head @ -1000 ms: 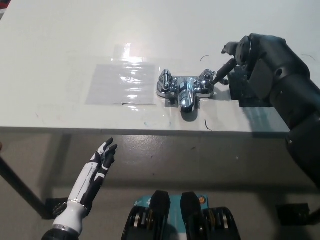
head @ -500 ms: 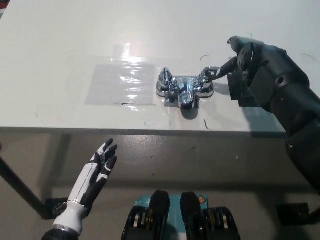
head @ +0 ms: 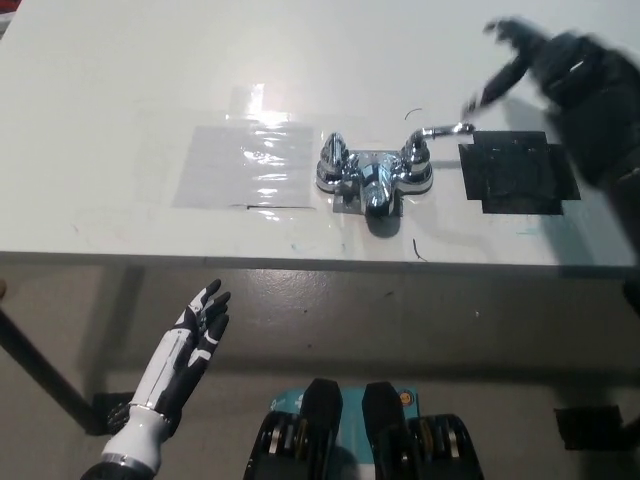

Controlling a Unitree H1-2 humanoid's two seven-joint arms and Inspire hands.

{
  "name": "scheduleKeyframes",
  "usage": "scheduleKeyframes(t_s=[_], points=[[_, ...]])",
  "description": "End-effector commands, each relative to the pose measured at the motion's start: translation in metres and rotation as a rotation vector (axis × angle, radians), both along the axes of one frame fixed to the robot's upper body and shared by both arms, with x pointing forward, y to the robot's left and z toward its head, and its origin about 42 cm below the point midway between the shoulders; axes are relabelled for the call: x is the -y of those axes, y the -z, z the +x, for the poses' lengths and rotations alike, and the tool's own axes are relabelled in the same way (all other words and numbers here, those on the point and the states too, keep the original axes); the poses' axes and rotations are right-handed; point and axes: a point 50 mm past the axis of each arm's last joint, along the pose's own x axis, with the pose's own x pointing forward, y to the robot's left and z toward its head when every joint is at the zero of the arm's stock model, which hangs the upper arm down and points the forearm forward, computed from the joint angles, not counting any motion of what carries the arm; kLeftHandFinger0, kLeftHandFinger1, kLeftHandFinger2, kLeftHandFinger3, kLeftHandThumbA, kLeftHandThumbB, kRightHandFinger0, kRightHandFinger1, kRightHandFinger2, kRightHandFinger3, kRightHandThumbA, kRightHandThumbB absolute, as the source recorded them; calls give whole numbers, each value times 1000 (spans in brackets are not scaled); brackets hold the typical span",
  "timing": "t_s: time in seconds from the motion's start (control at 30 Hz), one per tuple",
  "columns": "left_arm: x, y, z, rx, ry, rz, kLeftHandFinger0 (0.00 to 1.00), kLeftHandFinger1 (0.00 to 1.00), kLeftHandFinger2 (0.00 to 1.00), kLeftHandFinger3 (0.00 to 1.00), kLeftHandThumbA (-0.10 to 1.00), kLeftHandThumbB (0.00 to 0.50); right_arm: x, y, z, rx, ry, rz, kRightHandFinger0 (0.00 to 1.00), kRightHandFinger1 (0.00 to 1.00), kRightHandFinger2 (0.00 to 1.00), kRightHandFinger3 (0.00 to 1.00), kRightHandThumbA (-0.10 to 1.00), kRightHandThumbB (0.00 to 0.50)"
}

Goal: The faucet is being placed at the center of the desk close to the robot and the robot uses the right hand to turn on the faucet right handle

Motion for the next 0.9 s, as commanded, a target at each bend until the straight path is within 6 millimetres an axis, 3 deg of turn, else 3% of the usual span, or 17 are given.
scheduleKeyframes(t_s=[0.0, 0.07, 0.1, 0.13, 0.2, 0.27, 0.33, 0.37, 0.4, 0.5, 0.53, 0.57, 0.6, 0.63, 0.7, 0.77, 0.87], points=[[-4, -10, 2, 53, 18, -18, 1000, 1000, 1000, 1000, 870, 24, 46, -136, -30, 216, -133, 241, 1000, 1000, 1000, 1000, 1000, 300], [-4, -11, 3, 50, 18, -18, 1000, 1000, 1000, 1000, 873, 23, 52, -152, -44, 272, -190, 250, 1000, 1000, 1000, 1000, 1000, 268], [-4, -13, 2, 46, 14, -23, 1000, 1000, 1000, 1000, 870, 16, 58, -164, -52, 318, -206, 318, 1000, 1000, 1000, 1000, 1000, 289], [-4, -13, 2, 46, 15, -23, 1000, 1000, 1000, 1000, 864, 7, 62, -176, -63, 358, -222, 383, 1000, 1000, 1000, 1000, 932, 346], [-4, -13, 1, 43, 13, -24, 1000, 1000, 1000, 1000, 859, 14, 68, -192, -79, 422, -258, 424, 1000, 1000, 1000, 1000, 869, 355], [-4, -13, 2, 47, 17, -25, 1000, 1000, 1000, 1000, 853, 4, 76, -208, -98, 495, -292, 403, 1000, 1000, 1000, 1000, 887, 383], [-4, -13, 1, 47, 17, -27, 1000, 1000, 1000, 1000, 847, 4, 81, -223, -119, 570, -351, 432, 1000, 1000, 1000, 1000, 863, 361], [-4, -13, 1, 46, 18, -27, 1000, 1000, 1000, 1000, 847, 5, 84, -228, -127, 612, -362, 449, 1000, 1000, 1000, 1000, 860, 382], [-6, -17, 5, 56, 13, -24, 1000, 1000, 1000, 1000, 849, 13, 84, -239, -144, 705, -388, 497, 1000, 1000, 1000, 1000, 931, 365], [-7, -21, 10, 65, 15, -27, 1000, 1000, 1000, 1000, 851, 11, 84, -251, -181, 878, -424, 535, 1000, 1000, 1000, 1000, 1000, 361], [-7, -22, 12, 70, 14, -28, 1000, 1000, 1000, 1000, 853, 10, 82, -253, -192, 927, -428, 542, 1000, 1000, 1000, 1000, 1000, 388], [-8, -24, 14, 75, 14, -28, 1000, 1000, 1000, 1000, 856, 9, 79, -253, -206, 990, -443, 551, 1000, 1000, 1000, 1000, 1000, 335], [-8, -25, 14, 77, 15, -28, 1000, 1000, 1000, 1000, 858, 8, 78, -252, -215, 1021, -459, 557, 1000, 1000, 1000, 1000, 1000, 329], [-8, -28, 19, 83, 11, -29, 1000, 1000, 1000, 1000, 864, 8, 77, -251, -228, 1056, -493, 553, 1000, 1000, 1000, 1000, 1000, 292], [-8, -31, 22, 97, 16, -34, 1000, 1000, 1000, 1000, 872, 12, 71, -236, -255, 1140, -539, 558, 1000, 1000, 1000, 1000, 1000, 316], [-7, -33, 25, 113, 22, -26, 1000, 1000, 1000, 1000, 915, 28, 67, -220, -277, 1191, -582, 558, 1000, 1000, 1000, 1000, 1000, 292], [-7, -35, 26, 120, 22, -21, 1000, 1000, 1000, 1000, 964, 42, 63, -191, -307, 1230, -621, 515, 1000, 1000, 1000, 1000, 1000, 296]])
